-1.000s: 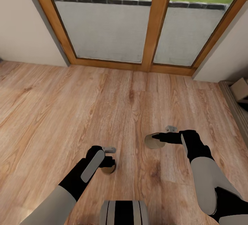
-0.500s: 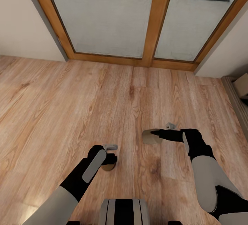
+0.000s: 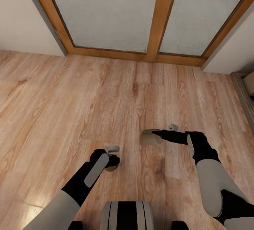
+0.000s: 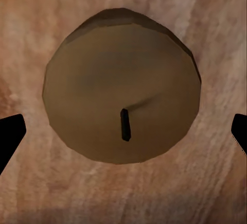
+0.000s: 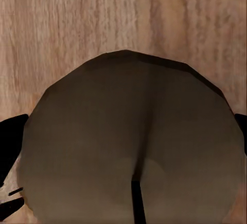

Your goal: Place each of the two pumpkins and all three candles from the living room inside a cabinet in the living room (use any cabinet), then make sure every cabinet is closed, and position the cauldron so it is next to a table in the living room.

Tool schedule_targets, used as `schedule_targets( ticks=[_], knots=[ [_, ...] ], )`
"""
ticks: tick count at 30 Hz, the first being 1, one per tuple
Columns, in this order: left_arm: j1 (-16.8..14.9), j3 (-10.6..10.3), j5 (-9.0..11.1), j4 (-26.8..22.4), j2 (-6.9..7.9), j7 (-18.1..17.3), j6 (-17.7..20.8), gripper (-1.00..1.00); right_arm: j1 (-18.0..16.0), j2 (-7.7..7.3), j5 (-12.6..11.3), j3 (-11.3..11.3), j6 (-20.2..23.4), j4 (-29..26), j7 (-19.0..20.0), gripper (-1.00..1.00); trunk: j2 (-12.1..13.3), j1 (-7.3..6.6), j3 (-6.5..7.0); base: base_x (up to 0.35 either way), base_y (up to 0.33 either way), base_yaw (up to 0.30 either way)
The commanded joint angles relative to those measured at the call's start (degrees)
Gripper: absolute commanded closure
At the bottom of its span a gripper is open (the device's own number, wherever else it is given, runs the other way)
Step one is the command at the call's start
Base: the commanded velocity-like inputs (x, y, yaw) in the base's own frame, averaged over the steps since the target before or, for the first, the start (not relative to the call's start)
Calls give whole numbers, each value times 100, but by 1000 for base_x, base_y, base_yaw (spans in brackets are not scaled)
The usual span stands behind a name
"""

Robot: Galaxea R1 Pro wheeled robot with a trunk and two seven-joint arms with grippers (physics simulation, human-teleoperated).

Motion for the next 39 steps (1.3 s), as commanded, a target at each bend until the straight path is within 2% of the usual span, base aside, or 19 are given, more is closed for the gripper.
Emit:
schedule_targets(
  ticks=[1,7,15,19,25,39],
  knots=[
    [0,0,0,-1,1,0,-403,-100,0,0,-411,0,-5,2,362,100,0,0,0,0,0,0],
    [0,-9,0,6,20,-1,-696,-100,0,0,-411,0,-5,4,362,100,-7,13,-111,0,0,0],
    [0,-9,0,8,27,-1,-731,-100,0,0,-411,0,-10,12,362,100,-9,18,-155,0,0,0],
    [0,-9,0,8,21,-3,-733,-100,0,7,-411,0,-12,20,362,100,-15,28,-244,0,0,0],
    [0,-9,8,8,27,-41,-739,-100,0,14,-411,0,-12,29,362,100,-15,28,-244,0,0,0],
    [0,-9,9,8,28,-63,-742,-100,0,17,-411,0,-12,30,362,100,-23,44,-377,0,0,0]
  ],
)
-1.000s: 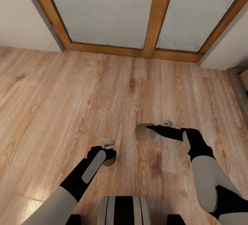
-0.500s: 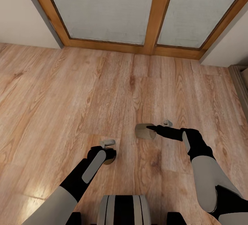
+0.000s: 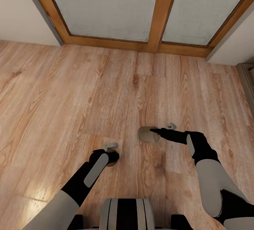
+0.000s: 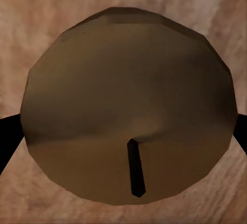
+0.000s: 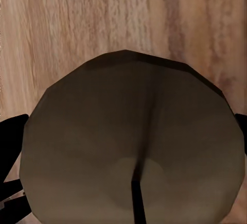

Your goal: Place each of the two pumpkins and all three candles from the living room inside a cabinet in the living room (use any cabinet), then make sure every cabinet is closed, and position the cauldron so it is next to a table in the living room.

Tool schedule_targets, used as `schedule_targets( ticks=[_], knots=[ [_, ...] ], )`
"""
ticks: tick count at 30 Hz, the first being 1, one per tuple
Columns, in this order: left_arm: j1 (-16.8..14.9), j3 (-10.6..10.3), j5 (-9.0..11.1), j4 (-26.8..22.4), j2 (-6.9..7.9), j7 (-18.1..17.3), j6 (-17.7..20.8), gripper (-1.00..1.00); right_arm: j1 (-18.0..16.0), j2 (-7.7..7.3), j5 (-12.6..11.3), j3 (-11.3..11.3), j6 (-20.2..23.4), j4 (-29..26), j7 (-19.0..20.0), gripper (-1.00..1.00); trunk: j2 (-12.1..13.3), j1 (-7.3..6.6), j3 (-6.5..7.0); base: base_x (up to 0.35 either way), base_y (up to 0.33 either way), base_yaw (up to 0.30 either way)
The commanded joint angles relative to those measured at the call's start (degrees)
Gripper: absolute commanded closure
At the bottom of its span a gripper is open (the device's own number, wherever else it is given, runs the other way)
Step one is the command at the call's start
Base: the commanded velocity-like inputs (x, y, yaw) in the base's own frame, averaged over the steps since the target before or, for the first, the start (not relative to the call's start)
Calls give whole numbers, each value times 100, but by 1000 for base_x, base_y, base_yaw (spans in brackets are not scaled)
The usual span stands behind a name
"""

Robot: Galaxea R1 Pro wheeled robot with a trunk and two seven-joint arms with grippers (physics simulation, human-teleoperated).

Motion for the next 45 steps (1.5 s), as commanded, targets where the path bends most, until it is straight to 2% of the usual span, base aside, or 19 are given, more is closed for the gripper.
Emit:
schedule_targets(
  ticks=[1,11,21,22,34,45],
  knots=[
    [0,0,2,0,0,0,-1,-100,0,0,-4,0,3,0,0,100,0,0,0,0,0,0],
    [0,2,2,0,-1,0,-1,-100,0,0,-4,0,3,0,0,100,-8,15,-133,0,0,0],
    [0,9,1,0,-3,0,-1,-100,0,0,-4,0,3,0,0,100,-9,18,-155,0,0,0],
    [0,9,1,-2,-2,0,-1,100,0,0,-4,0,3,1,0,100,-9,18,-155,0,0,0],
    [0,15,10,-129,7,43,8,100,0,0,-4,0,3,8,0,100,-9,18,-155,0,0,0],
    [79,9,10,-995,137,136,65,100,0,7,-4,0,-1,16,-15,100,-9,18,-155,0,0,0]
  ],
)
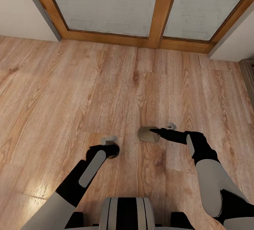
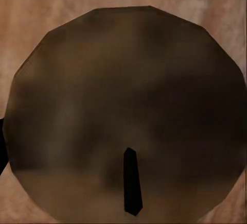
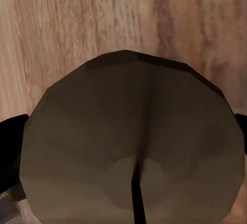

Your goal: Place each of the two pumpkins and all three candles from the living room inside a cabinet in the living room (use any cabinet), then make sure every cabinet is closed, and position the cauldron so it is next to a table in the living room.

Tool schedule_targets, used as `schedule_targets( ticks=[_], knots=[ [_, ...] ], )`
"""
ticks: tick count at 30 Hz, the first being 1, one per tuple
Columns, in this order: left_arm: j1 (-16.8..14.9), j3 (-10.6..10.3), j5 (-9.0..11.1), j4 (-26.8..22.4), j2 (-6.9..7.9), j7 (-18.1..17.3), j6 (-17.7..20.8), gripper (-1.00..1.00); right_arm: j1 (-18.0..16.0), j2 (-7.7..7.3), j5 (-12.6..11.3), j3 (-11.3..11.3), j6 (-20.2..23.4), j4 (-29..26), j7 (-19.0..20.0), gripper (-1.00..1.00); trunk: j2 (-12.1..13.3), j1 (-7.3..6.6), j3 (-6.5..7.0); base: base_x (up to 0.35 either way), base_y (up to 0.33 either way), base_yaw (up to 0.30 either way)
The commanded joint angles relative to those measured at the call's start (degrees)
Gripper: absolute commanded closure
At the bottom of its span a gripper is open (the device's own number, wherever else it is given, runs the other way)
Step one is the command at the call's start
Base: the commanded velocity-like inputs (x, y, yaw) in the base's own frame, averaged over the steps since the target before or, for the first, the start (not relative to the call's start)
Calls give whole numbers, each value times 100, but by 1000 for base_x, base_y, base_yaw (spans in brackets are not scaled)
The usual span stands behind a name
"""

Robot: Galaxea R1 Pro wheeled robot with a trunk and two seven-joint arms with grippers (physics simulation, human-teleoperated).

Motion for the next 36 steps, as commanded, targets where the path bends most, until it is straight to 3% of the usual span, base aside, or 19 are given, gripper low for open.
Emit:
schedule_targets(
  ticks=[1,4,11,16,20,21,24,27,36],
  knots=[
    [11,0,-5,-49,2,46,20,100,0,1,-1,0,0,-1,-1,100,0,0,0,0,0,0],
    [27,0,2,-173,4,244,39,100,0,2,15,0,-2,-16,-7,100,0,0,0,0,0,0],
    [29,0,4,-319,-2,274,63,100,0,-13,68,11,6,-54,-35,100,0,0,0,0,0,0],
    [29,0,12,-478,-67,259,69,100,43,-106,183,17,-13,-68,-42,100,0,0,0,0,0,0],
    [29,-3,13,-498,-93,237,42,100,65,-134,638,17,-41,-189,-93,100,0,0,0,0,0,0],
    [29,-6,13,-500,-93,234,38,100,68,-130,876,17,-51,-277,-128,100,0,0,0,0,0,0],
    [29,-5,8,-507,-91,238,26,100,70,-112,1289,17,-114,-472,-167,100,0,0,0,0,0,0],
    [29,-1,4,-510,-84,255,14,100,97,-92,1320,17,-223,-488,-169,100,0,0,0,0,0,0],
    [29,16,1,-511,-55,273,33,100,241,-94,1323,17,-315,-476,-169,100,12,-23,199,0,0,0]
  ],
)
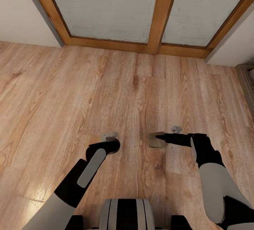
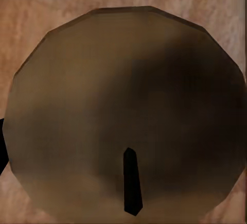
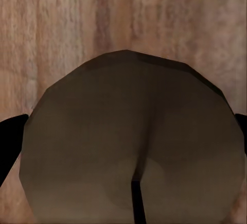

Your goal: Place each of the two pumpkins and all three candles from the living room inside a cabinet in the living room (use any cabinet), then make sure every cabinet is closed, and position the cauldron so it is next to a table in the living room.

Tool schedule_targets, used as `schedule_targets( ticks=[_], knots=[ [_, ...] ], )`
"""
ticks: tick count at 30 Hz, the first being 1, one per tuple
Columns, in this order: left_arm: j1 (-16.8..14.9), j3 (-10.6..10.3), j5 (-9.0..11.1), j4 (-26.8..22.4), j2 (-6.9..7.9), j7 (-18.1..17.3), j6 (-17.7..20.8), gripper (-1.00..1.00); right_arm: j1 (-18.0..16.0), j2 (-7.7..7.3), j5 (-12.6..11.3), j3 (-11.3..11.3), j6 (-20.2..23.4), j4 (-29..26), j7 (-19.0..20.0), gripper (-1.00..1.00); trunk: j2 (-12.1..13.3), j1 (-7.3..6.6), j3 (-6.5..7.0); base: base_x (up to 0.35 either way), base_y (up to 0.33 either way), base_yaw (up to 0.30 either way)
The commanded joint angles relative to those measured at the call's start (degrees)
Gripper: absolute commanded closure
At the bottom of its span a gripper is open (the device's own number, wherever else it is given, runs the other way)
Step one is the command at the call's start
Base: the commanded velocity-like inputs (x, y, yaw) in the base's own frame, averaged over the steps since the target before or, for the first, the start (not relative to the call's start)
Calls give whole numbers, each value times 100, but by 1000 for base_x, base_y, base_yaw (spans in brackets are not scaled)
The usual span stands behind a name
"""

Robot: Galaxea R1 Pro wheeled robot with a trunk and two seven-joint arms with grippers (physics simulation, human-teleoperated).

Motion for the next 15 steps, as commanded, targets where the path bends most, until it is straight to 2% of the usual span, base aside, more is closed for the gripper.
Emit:
schedule_targets(
  ticks=[1,15],
  knots=[
    [0,1,-8,0,3,-4,12,100,3,3,13,1,-9,2,0,100,2,-2,23,0,0,0],
    [0,10,-7,0,7,-3,12,100,67,8,13,1,-19,0,-10,100,20,-38,333,0,0,0]
  ],
)
